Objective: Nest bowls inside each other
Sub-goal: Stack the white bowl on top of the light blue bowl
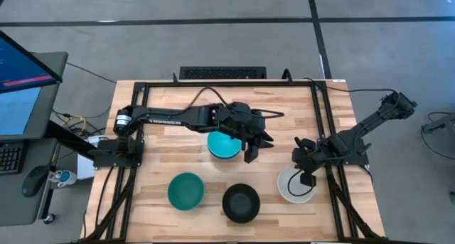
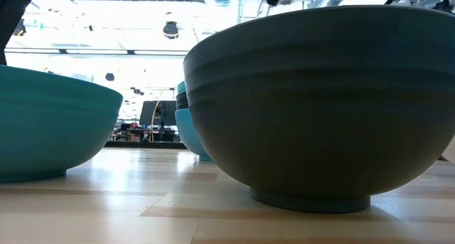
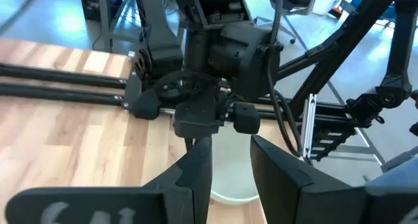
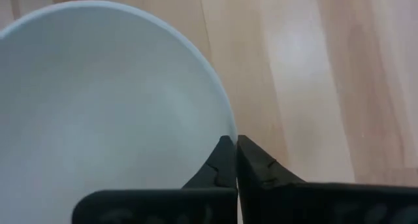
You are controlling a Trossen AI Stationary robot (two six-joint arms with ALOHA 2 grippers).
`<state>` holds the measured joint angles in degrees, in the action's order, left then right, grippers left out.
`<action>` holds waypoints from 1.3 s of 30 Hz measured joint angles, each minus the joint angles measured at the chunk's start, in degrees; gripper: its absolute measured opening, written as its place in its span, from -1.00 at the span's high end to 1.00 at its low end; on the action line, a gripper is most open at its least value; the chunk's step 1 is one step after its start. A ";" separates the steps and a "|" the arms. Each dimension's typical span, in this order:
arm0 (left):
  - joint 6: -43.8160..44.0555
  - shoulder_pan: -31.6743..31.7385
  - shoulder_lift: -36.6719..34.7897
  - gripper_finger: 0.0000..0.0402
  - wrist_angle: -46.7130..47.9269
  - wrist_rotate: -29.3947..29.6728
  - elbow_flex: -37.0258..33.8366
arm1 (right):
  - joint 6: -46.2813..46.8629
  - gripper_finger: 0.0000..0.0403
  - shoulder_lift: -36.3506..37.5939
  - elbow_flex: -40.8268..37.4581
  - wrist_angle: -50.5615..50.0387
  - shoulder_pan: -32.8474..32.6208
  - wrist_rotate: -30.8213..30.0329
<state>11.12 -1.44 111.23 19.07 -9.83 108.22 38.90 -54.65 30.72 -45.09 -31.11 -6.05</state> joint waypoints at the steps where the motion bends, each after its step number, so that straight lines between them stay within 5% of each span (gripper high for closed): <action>1: -0.49 0.13 -0.78 0.52 0.55 0.48 0.00 | -0.13 0.96 0.00 0.39 0.20 0.00 -0.78; 13: -3.78 1.01 -7.22 0.52 16.50 4.50 0.04 | -4.24 0.97 0.00 12.16 -0.24 3.06 -12.21; 24: -4.27 2.43 -8.97 0.52 12.65 4.11 -6.77 | -9.44 0.97 0.00 19.13 -1.44 9.83 -14.81; 39: 7.20 5.49 -37.27 0.52 -18.28 6.23 -47.10 | -19.97 0.98 -1.10 21.62 5.44 21.04 -14.60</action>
<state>18.32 4.05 73.97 0.78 -3.59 61.13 18.93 -55.75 52.34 -39.65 -10.07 -20.65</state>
